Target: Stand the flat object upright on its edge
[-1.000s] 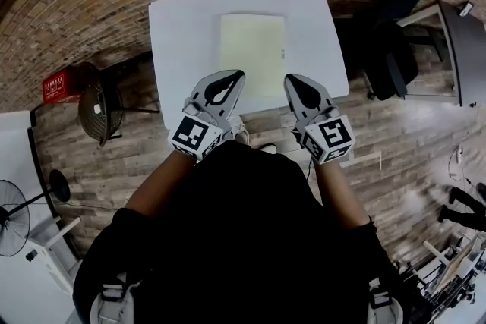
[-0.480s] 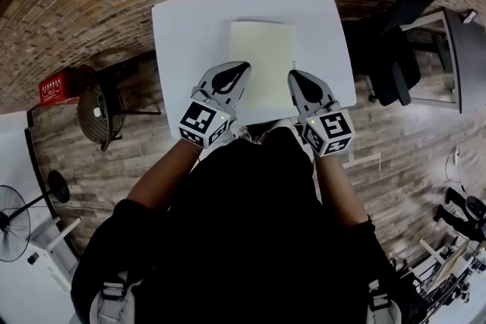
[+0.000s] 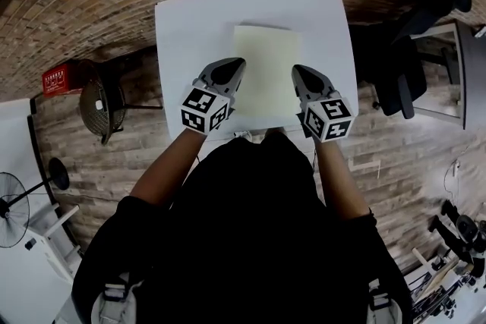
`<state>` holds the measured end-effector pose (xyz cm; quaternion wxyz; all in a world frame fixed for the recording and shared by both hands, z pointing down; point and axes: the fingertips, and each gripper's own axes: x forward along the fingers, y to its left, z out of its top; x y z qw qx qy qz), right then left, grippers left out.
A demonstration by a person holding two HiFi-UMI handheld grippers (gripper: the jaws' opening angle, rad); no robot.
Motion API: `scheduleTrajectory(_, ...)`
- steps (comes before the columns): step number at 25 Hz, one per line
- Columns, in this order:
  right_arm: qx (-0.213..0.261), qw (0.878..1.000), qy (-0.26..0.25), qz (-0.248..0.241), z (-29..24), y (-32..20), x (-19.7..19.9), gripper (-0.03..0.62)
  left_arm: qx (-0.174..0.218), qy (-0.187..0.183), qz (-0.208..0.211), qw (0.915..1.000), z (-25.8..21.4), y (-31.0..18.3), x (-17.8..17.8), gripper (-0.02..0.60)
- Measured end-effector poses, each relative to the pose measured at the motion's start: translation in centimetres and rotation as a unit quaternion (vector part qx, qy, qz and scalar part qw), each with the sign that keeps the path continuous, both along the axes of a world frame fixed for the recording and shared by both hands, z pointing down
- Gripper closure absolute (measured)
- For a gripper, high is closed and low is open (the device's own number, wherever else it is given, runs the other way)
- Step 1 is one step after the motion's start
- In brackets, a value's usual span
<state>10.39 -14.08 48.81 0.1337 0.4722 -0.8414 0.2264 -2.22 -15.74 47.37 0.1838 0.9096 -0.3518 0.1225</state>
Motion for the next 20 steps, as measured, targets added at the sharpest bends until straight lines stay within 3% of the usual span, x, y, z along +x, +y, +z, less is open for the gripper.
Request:
scheduleTrajectory(9,-0.079,0.997,0.005,-0.007,5.2,-3.6,1.9,0.569,-0.080,-0.041,-0.044,0.9950,5.2,-3.5,0.1,0.560)
scheduleTrajectory(20,-0.161,0.987,0.021,0.018,11.4,-6.4,4.3,0.507,-0.166,-0.102,-0.082,0.9774,11.3,-5.7,-0.6,0.545)
